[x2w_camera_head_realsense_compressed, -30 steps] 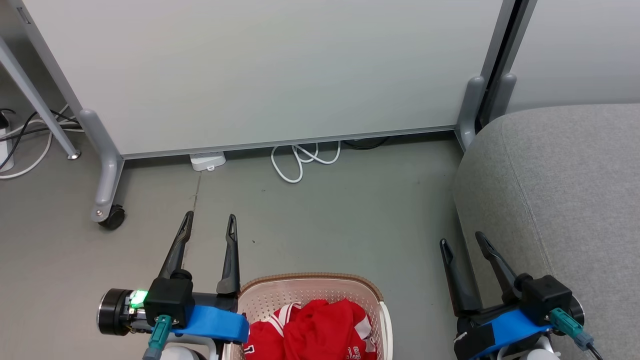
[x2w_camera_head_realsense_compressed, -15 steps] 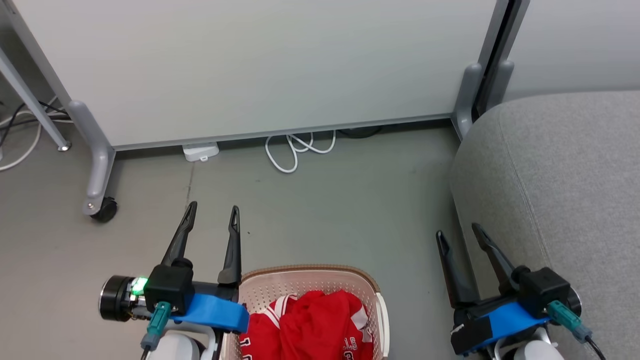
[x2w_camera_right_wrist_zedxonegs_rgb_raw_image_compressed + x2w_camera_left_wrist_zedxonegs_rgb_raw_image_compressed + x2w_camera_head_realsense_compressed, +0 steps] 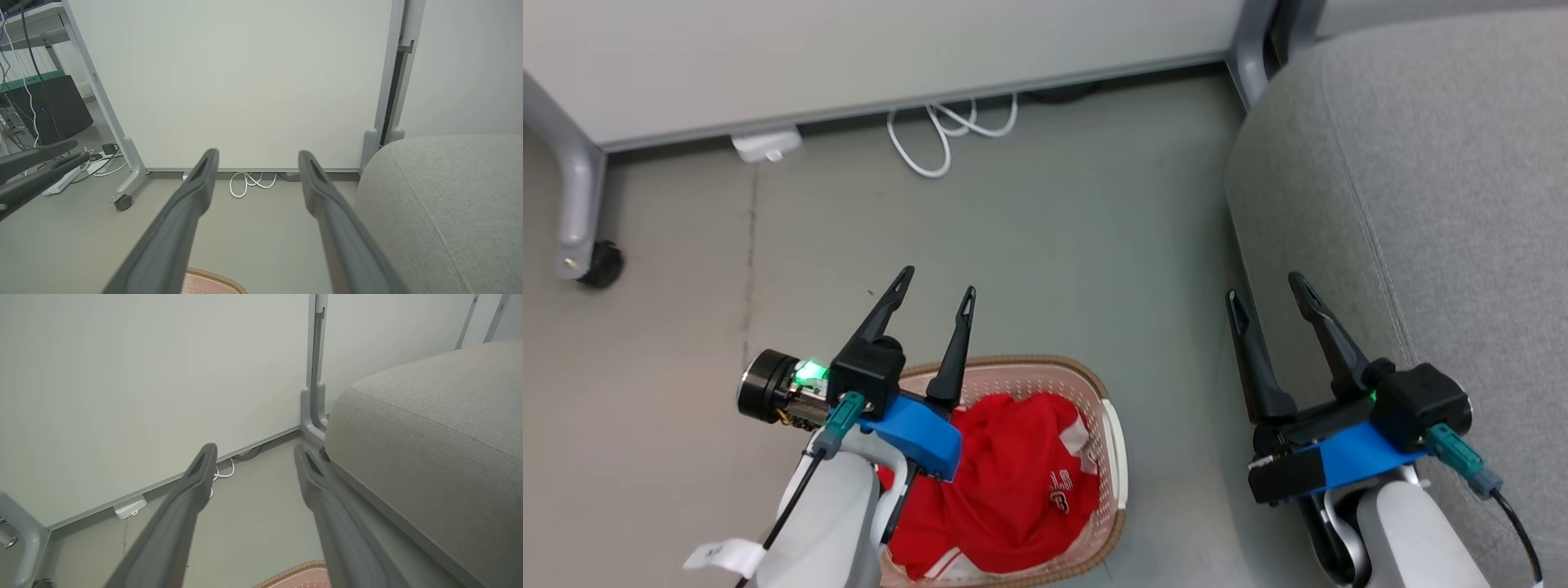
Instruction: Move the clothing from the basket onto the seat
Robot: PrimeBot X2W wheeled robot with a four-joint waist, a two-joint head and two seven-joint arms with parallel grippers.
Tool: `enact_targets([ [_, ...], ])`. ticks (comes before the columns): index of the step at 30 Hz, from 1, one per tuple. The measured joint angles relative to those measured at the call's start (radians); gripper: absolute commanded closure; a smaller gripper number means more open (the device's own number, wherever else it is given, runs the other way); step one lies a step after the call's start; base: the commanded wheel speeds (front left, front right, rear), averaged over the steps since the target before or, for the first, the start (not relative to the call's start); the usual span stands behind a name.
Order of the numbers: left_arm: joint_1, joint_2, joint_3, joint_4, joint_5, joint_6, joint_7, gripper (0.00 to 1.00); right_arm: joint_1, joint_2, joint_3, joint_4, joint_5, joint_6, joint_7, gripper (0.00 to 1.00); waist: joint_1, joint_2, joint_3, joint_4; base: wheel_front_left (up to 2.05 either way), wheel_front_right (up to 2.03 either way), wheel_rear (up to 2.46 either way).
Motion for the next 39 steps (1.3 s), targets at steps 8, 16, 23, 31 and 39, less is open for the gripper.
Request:
enact_targets([
  [8, -0.108, 0.030, -0.112, 0.249, -0.028, -0.005, 0.000, 0.00, -0.061, 0.000, 0.014, -0.024, 0.013, 0.000, 0.000, 0.00, 0.0001, 0.0000, 0.127, -0.059, 0.00, 0.00, 0.00],
  [16, -0.225, 0.043, -0.240, 0.523, -0.128, -0.007, 0.000, 0.00, -0.115, 0.000, 0.016, -0.052, 0.009, 0.000, 0.000, 0.00, 0.0002, 0.0000, 0.250, -0.095, 0.00, 0.00, 0.00],
  [23, -0.312, 0.037, -0.318, 0.672, -0.237, -0.007, 0.044, 0.00, -0.161, 0.000, 0.017, -0.074, -0.002, 0.000, 0.000, 0.00, 0.0001, -0.0001, 0.357, -0.108, 0.00, 0.00, 0.00],
  [31, -0.359, 0.053, -0.356, 0.740, -0.376, -0.007, 0.172, 0.00, -0.195, 0.000, 0.014, -0.101, -0.007, 0.000, 0.000, 0.00, 0.0001, 0.0000, 0.462, -0.113, 0.00, 0.00, 0.00],
  [39, -0.412, 0.087, -0.366, 0.762, -0.455, -0.007, 0.231, 0.00, -0.221, 0.000, 0.006, -0.137, -0.015, 0.000, 0.000, 0.00, 0.0001, -0.0001, 0.561, -0.117, 0.00, 0.00, 0.00],
])
